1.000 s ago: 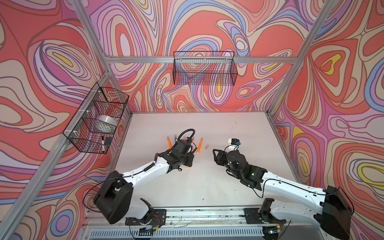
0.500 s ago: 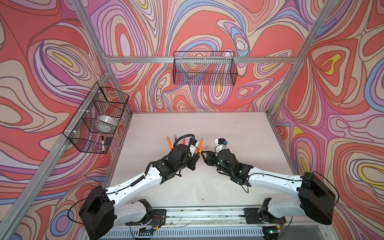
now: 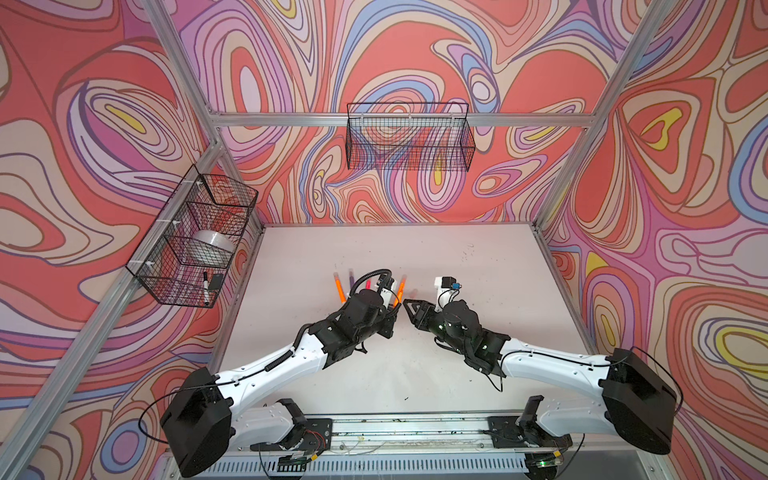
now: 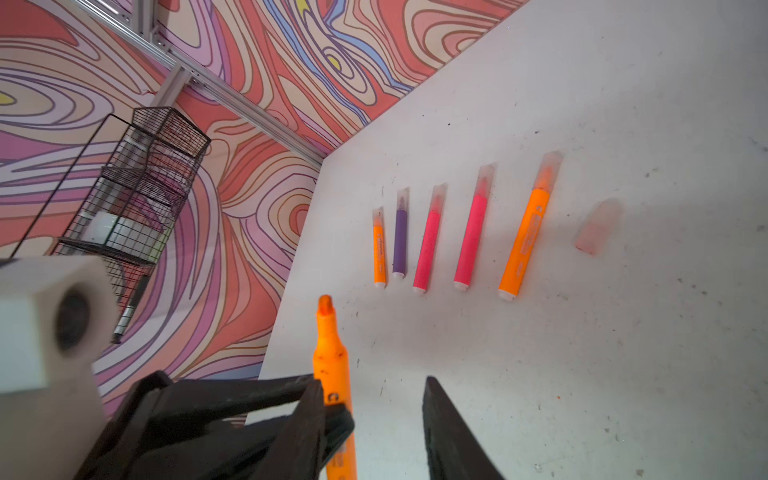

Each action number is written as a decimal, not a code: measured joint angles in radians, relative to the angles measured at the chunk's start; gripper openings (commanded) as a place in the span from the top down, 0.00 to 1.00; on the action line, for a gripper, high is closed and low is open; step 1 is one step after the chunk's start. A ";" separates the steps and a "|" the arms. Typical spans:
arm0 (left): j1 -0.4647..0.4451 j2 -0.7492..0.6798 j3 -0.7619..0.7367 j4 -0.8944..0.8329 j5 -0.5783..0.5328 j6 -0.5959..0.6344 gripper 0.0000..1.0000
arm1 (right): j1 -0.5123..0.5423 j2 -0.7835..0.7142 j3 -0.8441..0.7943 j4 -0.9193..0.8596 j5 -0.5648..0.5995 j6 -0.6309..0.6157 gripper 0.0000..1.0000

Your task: Insert the pens into the pen caps

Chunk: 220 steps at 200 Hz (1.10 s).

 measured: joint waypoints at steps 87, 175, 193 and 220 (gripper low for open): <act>-0.004 -0.002 0.001 0.013 0.092 0.007 0.97 | 0.008 0.090 0.044 0.052 -0.033 0.009 0.59; -0.003 -0.010 0.000 0.014 0.090 0.012 0.76 | 0.006 0.120 0.063 0.063 -0.034 0.029 0.89; -0.004 -0.010 0.000 0.014 0.091 0.014 0.66 | 0.006 0.120 0.064 0.067 -0.034 0.034 0.91; -0.004 -0.010 -0.001 0.013 0.090 0.016 0.63 | 0.006 0.120 0.069 0.075 -0.033 0.035 0.92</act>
